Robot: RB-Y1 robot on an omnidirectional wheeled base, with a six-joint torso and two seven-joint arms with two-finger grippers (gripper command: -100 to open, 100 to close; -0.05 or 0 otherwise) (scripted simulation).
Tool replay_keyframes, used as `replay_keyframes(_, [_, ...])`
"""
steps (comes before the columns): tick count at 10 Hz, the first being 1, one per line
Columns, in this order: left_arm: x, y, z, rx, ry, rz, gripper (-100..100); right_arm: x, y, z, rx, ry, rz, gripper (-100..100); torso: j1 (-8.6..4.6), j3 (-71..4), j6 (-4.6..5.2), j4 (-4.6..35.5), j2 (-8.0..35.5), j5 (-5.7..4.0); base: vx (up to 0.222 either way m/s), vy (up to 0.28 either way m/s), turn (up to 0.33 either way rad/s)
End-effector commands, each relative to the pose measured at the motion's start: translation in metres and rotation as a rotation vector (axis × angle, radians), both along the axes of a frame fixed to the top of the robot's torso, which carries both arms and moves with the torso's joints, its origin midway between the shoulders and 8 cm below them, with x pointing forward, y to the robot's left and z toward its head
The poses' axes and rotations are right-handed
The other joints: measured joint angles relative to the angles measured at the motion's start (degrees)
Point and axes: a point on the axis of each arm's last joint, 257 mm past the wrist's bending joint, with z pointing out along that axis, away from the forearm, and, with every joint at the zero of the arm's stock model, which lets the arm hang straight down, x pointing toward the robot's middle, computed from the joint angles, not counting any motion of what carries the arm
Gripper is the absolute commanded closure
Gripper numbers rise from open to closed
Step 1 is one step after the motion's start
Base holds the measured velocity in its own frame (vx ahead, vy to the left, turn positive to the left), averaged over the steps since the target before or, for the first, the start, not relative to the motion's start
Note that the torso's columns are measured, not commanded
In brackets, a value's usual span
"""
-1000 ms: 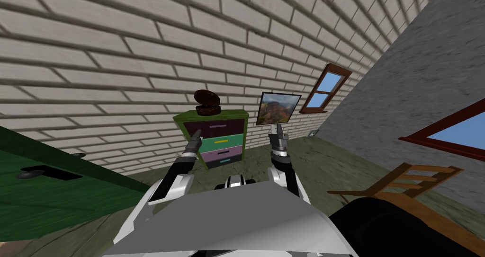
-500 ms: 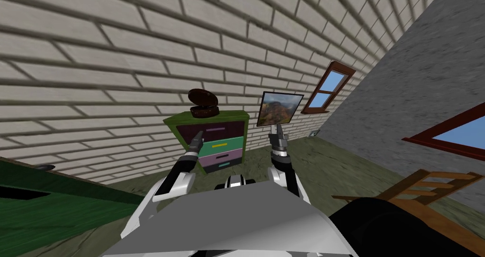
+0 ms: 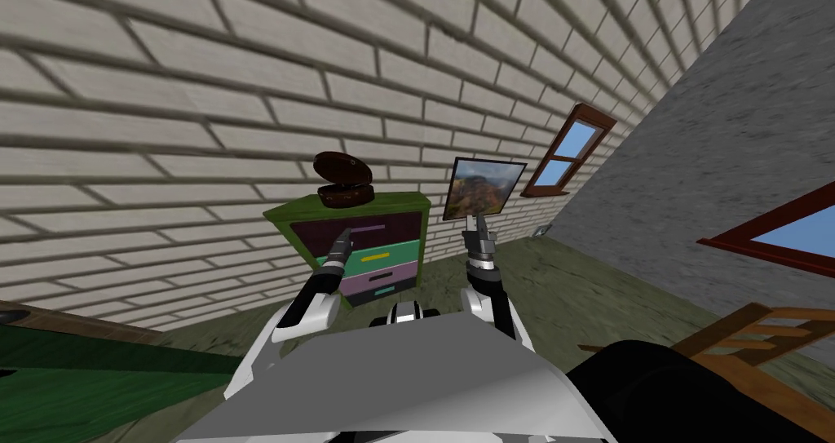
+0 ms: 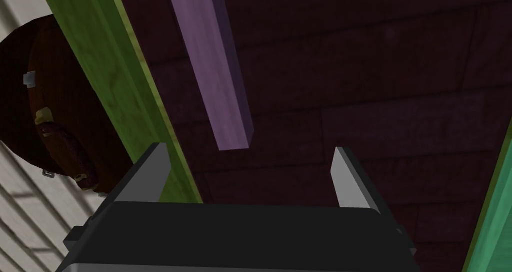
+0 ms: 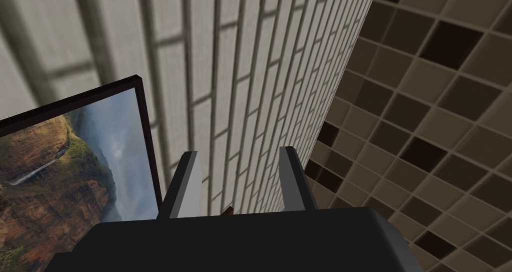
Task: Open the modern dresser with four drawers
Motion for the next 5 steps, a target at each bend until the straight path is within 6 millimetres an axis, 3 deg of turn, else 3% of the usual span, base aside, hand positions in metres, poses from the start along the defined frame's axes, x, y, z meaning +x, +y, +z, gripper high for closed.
replay_keyframes(1, [-0.0024,0.001,0.0054,-0.002,0.003,0.004,-100,0.0,0.0,0.0,0.0,0.0,0.0,0,0.0,0.1,0.0,0.0,0.2,0.0,0.082,0.024,-0.028])
replay_keyframes(2, [-0.0016,0.0004,0.0025,-0.002,0.001,0.003,-100,0.0,0.0,0.0,0.0,0.0,0.0,0,0.07,0.0,0.0,0.0,0.0,0.01,0.051,0.016,-0.008])
replay_keyframes(3, [-0.0018,0.0005,0.0028,-0.002,0.002,0.003,100,0.0,0.0,0.0,0.0,0.0,0.0,0,0.02,0.0,0.0,0.0,0.1,0.01,0.008,0.003,0.002])
replay_keyframes(5, [-0.006,-0.0015,0.0058,-0.001,0.001,-0.001,100,0.0001,0.0001,0.0001,0.0,0.0,0.0,0,-0.13,0.2,0.0,0.1,0.4,-0.03,-0.152,-0.029,0.023])
